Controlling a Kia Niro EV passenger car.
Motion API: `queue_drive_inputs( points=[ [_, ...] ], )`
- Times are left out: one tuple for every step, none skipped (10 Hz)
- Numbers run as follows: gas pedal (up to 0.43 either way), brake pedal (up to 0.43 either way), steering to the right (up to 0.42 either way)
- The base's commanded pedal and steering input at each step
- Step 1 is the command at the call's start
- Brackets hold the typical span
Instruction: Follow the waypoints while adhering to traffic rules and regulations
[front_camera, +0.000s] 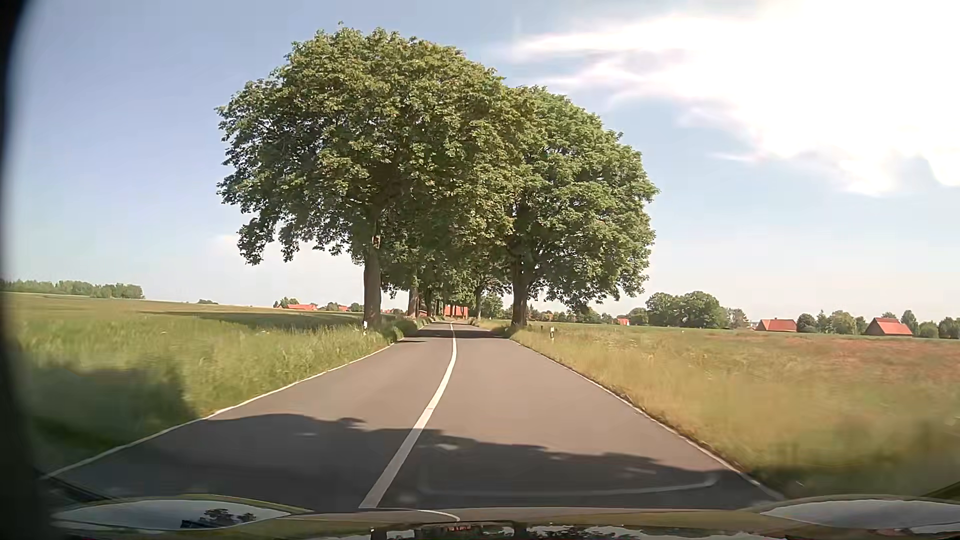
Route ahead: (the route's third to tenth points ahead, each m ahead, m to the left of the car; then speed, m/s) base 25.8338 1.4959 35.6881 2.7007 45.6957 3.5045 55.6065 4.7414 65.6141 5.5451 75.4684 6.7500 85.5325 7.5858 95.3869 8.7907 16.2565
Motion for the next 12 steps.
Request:
queue_drive_inputs(
  points=[
    [0.079, 0.000, -0.017],
    [0.079, 0.000, -0.017],
    [0.079, 0.000, -0.017],
    [0.087, 0.000, -0.017],
    [0.087, 0.000, -0.017],
    [0.098, 0.000, -0.017],
    [0.098, 0.000, -0.017],
    [0.110, 0.000, -0.017],
    [0.110, 0.000, -0.016],
    [0.118, 0.000, -0.014],
    [0.118, 0.000, -0.014],
    [0.118, 0.000, -0.012]
  ],
)
